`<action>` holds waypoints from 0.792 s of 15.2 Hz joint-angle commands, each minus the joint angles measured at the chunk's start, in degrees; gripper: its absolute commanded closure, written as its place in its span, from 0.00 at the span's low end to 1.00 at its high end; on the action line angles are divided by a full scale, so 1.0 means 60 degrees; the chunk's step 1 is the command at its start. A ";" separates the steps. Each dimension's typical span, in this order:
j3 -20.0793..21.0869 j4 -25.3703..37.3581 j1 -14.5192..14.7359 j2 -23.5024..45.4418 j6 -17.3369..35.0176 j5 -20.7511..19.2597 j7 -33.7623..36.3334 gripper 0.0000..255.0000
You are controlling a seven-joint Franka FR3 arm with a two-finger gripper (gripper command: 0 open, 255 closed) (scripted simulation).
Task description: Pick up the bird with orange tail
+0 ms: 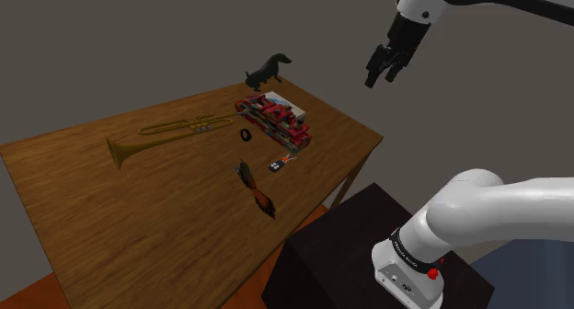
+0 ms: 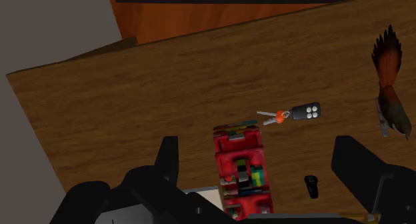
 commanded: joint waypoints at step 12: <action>0.1625 -0.2340 0.0617 0.0329 0.2854 0.1055 0.1888 0.00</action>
